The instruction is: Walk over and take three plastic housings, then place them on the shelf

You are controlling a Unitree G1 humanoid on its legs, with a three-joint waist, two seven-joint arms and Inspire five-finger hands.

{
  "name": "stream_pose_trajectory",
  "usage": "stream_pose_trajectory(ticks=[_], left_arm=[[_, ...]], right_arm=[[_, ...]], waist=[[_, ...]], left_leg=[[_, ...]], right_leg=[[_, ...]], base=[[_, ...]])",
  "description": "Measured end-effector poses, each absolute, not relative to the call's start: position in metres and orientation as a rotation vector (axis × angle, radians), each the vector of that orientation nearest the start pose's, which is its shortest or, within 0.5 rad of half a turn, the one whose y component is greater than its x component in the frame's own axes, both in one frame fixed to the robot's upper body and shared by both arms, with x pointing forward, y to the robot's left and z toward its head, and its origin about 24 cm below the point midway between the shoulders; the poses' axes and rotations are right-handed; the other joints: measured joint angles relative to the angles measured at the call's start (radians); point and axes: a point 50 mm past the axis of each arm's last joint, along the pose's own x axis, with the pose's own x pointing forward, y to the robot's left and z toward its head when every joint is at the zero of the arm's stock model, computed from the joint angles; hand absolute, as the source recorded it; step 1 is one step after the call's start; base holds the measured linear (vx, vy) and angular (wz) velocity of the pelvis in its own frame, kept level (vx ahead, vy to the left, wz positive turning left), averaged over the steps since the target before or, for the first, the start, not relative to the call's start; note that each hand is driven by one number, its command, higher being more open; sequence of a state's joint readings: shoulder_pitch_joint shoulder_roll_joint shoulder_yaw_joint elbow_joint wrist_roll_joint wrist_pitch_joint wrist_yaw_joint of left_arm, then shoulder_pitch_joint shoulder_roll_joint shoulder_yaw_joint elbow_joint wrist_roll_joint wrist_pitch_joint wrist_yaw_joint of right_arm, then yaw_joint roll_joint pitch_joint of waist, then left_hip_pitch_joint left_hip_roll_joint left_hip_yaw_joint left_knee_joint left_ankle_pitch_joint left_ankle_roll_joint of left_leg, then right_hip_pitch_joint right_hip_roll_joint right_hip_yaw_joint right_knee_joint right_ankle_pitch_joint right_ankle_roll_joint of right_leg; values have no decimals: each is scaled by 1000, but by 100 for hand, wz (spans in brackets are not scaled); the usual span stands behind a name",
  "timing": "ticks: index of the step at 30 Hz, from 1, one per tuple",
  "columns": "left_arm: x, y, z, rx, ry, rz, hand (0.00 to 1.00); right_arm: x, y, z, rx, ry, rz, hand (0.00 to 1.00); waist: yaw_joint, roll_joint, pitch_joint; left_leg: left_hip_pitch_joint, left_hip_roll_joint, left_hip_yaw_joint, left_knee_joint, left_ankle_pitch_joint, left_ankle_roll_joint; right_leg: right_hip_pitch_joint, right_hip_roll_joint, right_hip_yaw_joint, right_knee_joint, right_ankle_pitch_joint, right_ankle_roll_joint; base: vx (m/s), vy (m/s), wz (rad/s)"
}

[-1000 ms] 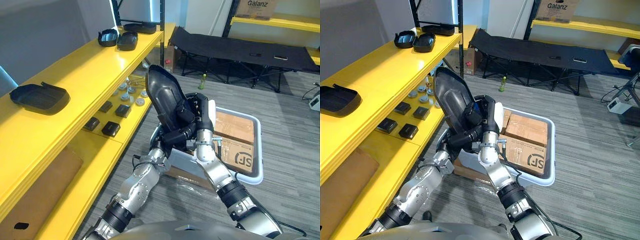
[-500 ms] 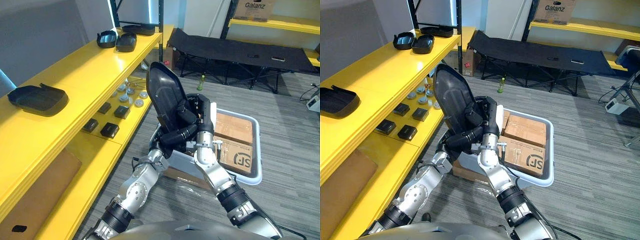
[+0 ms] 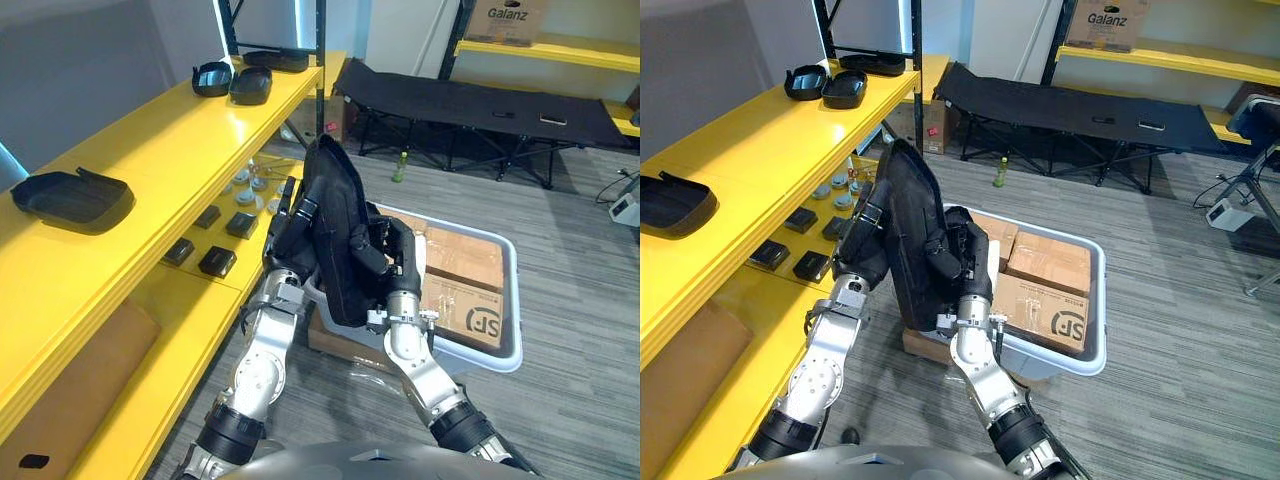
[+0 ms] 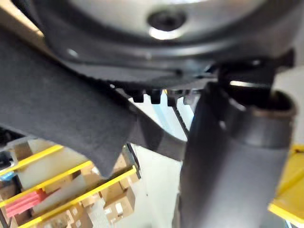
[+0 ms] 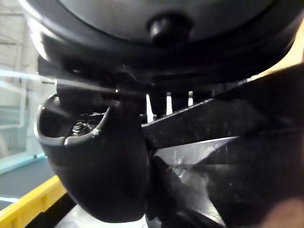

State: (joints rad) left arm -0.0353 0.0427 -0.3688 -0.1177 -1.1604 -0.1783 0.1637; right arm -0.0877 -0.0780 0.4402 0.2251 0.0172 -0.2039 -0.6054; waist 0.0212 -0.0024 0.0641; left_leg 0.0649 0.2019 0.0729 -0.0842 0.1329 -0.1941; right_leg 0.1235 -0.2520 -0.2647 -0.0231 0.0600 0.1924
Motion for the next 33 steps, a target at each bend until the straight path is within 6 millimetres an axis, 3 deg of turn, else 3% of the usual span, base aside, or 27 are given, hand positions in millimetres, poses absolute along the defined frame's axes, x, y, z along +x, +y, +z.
stream_pose_trajectory(ticks=[3, 9, 18, 26, 27, 33], left_arm=[[248, 81, 73, -1141, 36, -175, 100], [247, 75, 72, -962, 68, -253, 100], [248, 60, 60, -561, 130, -376, 100], [249, 70, 54, -428, 134, -394, 100], [249, 70, 54, -426, 137, -395, 0], [249, 73, 46, -418, 166, -383, 0]], right_arm=[[249, -86, 24, -67, -67, -147, 0], [250, -90, 24, -74, -67, -154, 0], [251, -99, 22, -113, -62, -155, 0], [251, -102, 21, -129, -56, -153, 0], [252, -102, 22, -130, -57, -153, 0], [252, -107, 21, -156, -58, -154, 0]], waist=[[0, 0, -1], [-2, 2, -3], [-4, 17, -23], [-3, 19, -24], [-2, 19, -24], [-1, 21, -23]], left_leg=[[0, 0, 1, 0, 0, 0], [0, -1, 5, 0, 0, 0], [0, -1, 8, 0, -5, -3], [2, 0, 10, 0, -17, -5], [2, 0, 10, 0, -18, -5], [2, -1, 10, 0, -20, -7]], right_leg=[[0, 0, 1, -2, 0, 0], [1, 0, 2, -10, 1, -1], [13, 1, 3, -38, 19, 8], [19, 4, 5, -50, 22, 8], [19, 4, 6, -50, 22, 8], [18, 4, 10, -51, 22, 8]], base=[[0, 0, 0], [0, 0, 0], [0, 0, 0], [0, 0, 0], [0, 0, 0], [0, 0, 0]])
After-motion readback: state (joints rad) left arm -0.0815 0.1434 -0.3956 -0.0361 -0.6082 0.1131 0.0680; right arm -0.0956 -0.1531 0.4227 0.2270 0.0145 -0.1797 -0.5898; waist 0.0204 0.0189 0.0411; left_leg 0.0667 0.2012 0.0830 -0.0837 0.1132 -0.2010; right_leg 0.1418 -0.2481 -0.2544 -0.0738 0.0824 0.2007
